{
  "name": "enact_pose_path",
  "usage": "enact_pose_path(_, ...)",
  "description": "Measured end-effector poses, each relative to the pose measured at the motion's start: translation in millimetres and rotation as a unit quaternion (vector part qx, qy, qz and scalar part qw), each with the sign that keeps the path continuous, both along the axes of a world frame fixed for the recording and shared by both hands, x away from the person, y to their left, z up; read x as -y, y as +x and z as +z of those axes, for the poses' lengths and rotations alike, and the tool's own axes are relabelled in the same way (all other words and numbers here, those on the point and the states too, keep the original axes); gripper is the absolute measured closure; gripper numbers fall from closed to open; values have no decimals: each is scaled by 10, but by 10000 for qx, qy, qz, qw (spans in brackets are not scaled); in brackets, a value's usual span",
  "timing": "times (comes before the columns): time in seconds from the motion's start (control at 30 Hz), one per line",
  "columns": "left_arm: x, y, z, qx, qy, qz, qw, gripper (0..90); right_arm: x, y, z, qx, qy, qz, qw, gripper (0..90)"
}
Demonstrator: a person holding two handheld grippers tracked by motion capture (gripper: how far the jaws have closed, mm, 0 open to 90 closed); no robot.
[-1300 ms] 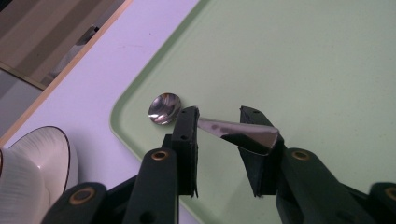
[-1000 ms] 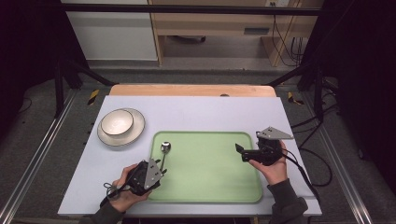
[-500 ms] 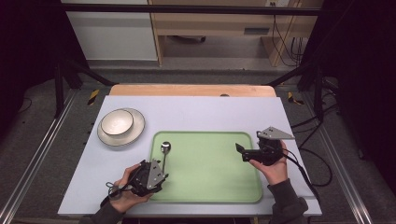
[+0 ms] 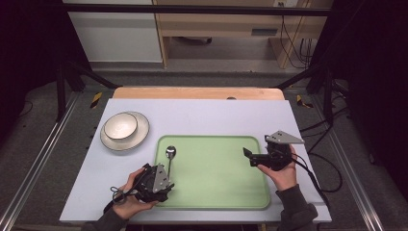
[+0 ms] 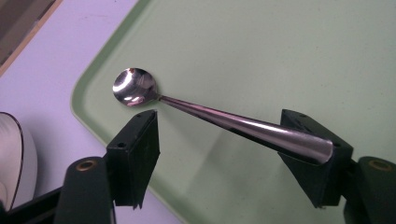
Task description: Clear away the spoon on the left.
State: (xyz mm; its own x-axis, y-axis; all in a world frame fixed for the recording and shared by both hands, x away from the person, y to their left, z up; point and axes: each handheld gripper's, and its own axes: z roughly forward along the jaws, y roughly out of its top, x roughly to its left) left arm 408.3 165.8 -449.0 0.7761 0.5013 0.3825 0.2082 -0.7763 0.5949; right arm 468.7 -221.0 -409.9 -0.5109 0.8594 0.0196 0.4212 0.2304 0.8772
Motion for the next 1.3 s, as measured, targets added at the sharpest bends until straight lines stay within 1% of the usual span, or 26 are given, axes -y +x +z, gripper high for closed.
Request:
enact_pose_path(0.23, 18, -1, -31, -73, 63, -23, 10000, 224, -8, -1, -5, -16, -8, 14, 10000, 60)
enact_pose_path(0.47, 24, -6, -44, -159, 51, -55, 9998, 191, -5, -6, 2, 1, -7, -6, 10000, 58)
enact_pose_path(0.73, 39, -12, -77, -279, 105, -74, 9995, 156, -6, -8, 3, 8, -11, -3, 10000, 56)
enact_pose_path(0.8, 35, -11, -78, -306, 73, -70, 9995, 155, -8, -9, 5, 5, 16, -11, 10000, 56)
enact_pose_path(0.97, 24, -19, -50, -348, -36, -71, 9994, 145, -6, -10, 8, 20, -2, -14, 10000, 54)
enact_pose_path(1.07, 18, -19, -35, -332, -75, -26, 9994, 139, -7, -12, 9, 17, -1, -17, 10000, 54)
enact_pose_path(1.13, 1, -10, -21, -323, -142, 31, 9994, 138, -5, -11, 10, 23, -6, -18, 10000, 54)
enact_pose_path(1.17, -22, -2, -3, -328, -230, 71, 9992, 138, -2, -12, 12, 28, -12, -16, 10000, 54)
enact_pose_path(1.2, -22, -2, -3, -328, -230, 71, 9992, 138, -2, -12, 12, 28, -12, -16, 10000, 54)
enact_pose_path(1.3, -74, 10, 44, -289, -439, 179, 9985, 140, 0, -12, 14, 35, -18, -28, 10000, 53)
